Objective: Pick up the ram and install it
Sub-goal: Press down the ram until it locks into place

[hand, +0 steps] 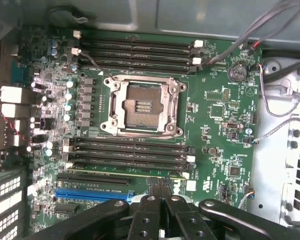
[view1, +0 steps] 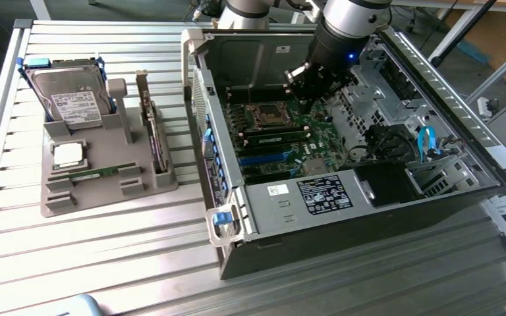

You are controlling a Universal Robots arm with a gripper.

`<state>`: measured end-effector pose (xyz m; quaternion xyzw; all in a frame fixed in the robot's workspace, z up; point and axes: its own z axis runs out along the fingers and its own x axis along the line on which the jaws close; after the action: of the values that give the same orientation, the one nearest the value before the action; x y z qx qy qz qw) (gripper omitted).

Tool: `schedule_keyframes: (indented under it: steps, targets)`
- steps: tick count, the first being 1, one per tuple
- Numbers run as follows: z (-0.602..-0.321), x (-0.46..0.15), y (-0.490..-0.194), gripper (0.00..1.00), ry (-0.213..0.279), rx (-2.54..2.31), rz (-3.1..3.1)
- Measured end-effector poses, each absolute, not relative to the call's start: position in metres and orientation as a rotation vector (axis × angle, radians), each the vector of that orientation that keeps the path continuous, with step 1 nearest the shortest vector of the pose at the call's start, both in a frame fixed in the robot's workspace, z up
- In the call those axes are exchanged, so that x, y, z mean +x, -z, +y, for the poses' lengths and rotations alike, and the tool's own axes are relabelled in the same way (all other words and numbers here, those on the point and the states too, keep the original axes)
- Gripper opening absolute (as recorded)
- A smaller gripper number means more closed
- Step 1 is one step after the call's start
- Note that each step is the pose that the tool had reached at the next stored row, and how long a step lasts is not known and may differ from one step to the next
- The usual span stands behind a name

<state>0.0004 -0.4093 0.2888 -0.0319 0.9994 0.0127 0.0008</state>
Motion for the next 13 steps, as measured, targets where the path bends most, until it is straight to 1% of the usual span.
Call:
schedule_keyframes:
  steps: [13]
  targets:
    - [-0.4093, 0.0004, -0.2887, 0.11, -0.039, 0.035, 3.139]
